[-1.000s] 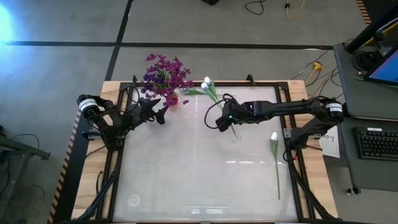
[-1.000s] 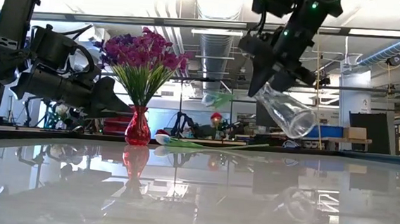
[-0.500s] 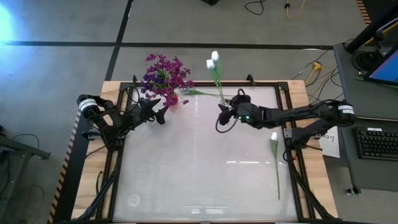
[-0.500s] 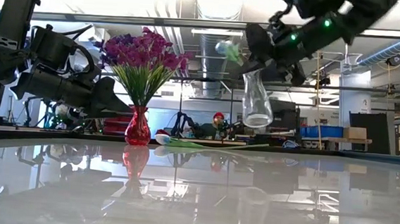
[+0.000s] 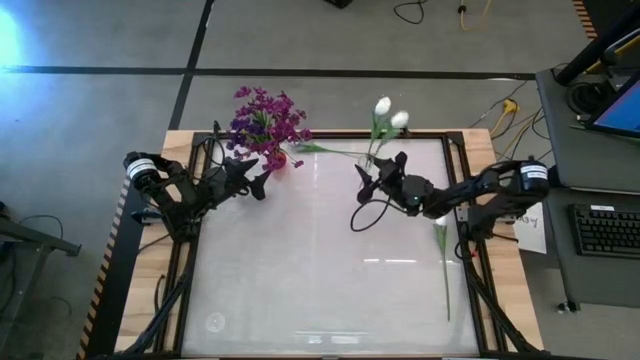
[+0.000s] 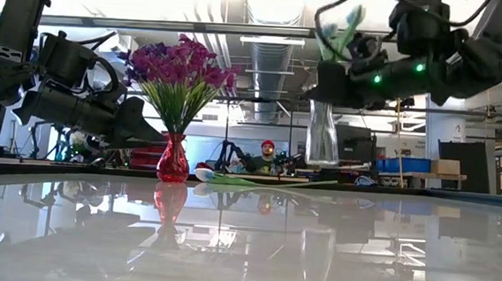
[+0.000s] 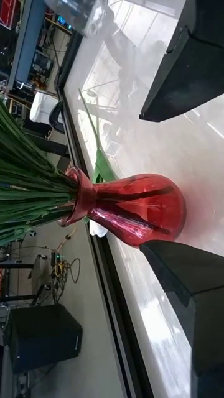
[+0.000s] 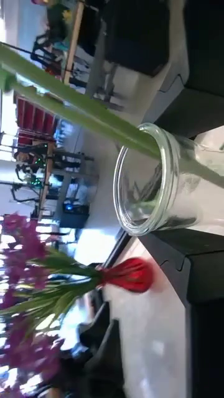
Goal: Sort flowers into vase by color
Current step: Adjust the transparent vase
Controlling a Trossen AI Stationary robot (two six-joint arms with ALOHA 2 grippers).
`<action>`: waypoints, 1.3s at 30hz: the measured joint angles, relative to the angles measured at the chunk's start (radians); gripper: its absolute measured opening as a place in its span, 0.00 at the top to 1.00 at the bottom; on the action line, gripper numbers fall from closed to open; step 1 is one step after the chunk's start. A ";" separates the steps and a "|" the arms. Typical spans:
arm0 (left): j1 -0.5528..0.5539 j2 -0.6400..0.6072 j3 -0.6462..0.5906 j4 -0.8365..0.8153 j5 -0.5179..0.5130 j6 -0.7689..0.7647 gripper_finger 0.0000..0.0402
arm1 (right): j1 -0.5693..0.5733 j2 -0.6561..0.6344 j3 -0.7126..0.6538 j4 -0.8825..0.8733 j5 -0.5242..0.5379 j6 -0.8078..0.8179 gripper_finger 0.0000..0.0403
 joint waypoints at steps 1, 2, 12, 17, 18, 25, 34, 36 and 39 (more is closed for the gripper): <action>0.000 0.000 0.000 -0.001 0.000 0.000 0.22 | -0.002 0.015 0.000 0.008 0.001 -0.011 0.52; 0.000 0.000 0.000 -0.003 0.000 0.000 0.22 | -0.005 0.031 0.000 0.021 0.002 -0.021 0.52; 0.000 0.000 0.004 -0.003 0.000 0.000 0.22 | -0.020 0.250 0.000 0.311 0.000 -0.009 0.52; 0.000 0.000 0.004 -0.001 0.019 -0.052 0.22 | -0.020 0.325 0.003 0.428 -0.001 -0.027 0.52; -0.001 0.000 0.004 0.000 0.037 -0.064 0.22 | -0.020 0.329 0.005 0.419 -0.005 -0.027 0.52; -0.022 -0.015 0.001 0.001 0.074 -0.226 0.22 | -0.020 0.332 0.009 0.426 -0.026 -0.088 0.51; -0.030 -0.019 0.001 -0.098 0.464 -0.583 0.22 | -0.025 0.332 0.007 0.423 -0.038 -0.145 0.51; -0.043 -0.021 0.001 -0.106 0.551 -0.685 0.22 | -0.026 0.333 0.007 0.421 -0.057 -0.151 0.51; -0.084 -0.022 0.001 -0.099 0.655 -0.856 0.22 | -0.031 0.333 0.007 0.419 -0.063 -0.151 0.51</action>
